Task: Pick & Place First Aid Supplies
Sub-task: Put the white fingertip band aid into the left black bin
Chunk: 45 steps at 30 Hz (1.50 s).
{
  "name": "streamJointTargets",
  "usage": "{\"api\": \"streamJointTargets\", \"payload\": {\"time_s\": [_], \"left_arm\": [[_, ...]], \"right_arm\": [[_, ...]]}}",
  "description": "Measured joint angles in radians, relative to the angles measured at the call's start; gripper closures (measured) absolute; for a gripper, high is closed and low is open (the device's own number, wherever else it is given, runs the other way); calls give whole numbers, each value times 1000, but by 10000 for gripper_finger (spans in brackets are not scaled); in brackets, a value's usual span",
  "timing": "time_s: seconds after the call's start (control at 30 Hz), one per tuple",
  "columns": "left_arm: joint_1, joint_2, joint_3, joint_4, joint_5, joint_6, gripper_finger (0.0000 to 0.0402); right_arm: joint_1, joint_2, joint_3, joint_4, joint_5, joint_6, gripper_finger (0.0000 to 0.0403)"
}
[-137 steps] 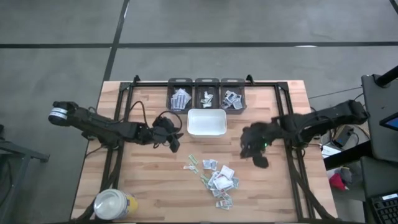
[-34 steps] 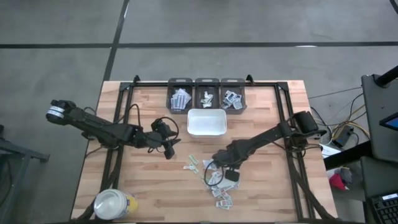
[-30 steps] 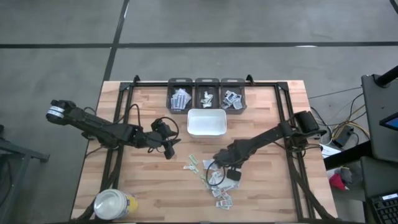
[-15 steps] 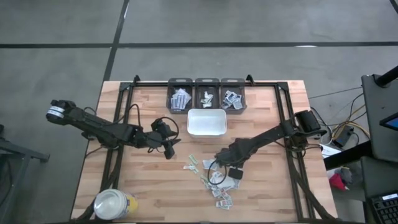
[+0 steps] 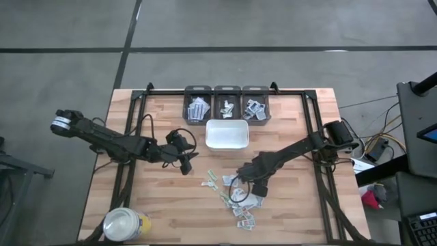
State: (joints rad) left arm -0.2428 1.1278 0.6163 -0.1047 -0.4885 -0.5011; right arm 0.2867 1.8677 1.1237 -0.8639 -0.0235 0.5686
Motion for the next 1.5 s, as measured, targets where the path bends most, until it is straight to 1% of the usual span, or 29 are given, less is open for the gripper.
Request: {"api": "streamJointTargets", "payload": {"time_s": [0.2, 0.3, 0.4, 0.57, 0.7, 0.87, 1.0, 1.13, 1.23, 1.33, 1.5], "left_arm": [[0, 0, 0, 0, -2, 1, 252], [0, 0, 0, 0, -10, 2, 252], [0, 0, 0, 0, -11, 6, 252], [0, 0, 0, 0, -11, 8, 252], [1, 0, -2, 0, -11, 8, 252], [1, 0, -10, 3, -11, 9, 252], [1, 0, -44, 61, -11, 3, 252], [0, 0, -92, 156, -11, -1, 252], [0, 0, -117, 213, -11, -8, 252], [0, 1, -128, 228, -11, -8, 252], [0, 1, -129, 237, -11, -8, 252]], "right_arm": [[1, -28, 5, -29, -7, -4, 266], [1, -68, 9, -27, -11, -4, 263], [1, -81, 6, -26, -14, -2, 259], [2, -80, -7, -18, -56, -3, 260], [2, -78, -40, -3, -68, 5, 259], [4, -78, -66, 33, -116, 7, 255], [8, -78, -83, 45, -115, 10, 255], [8, -83, -115, 62, -90, 54, 256], [8, -85, -130, 71, -86, 64, 263], [8, -85, -136, 75, -82, 65, 274], [7, -83, -141, 72, -77, 68, 316]]}}
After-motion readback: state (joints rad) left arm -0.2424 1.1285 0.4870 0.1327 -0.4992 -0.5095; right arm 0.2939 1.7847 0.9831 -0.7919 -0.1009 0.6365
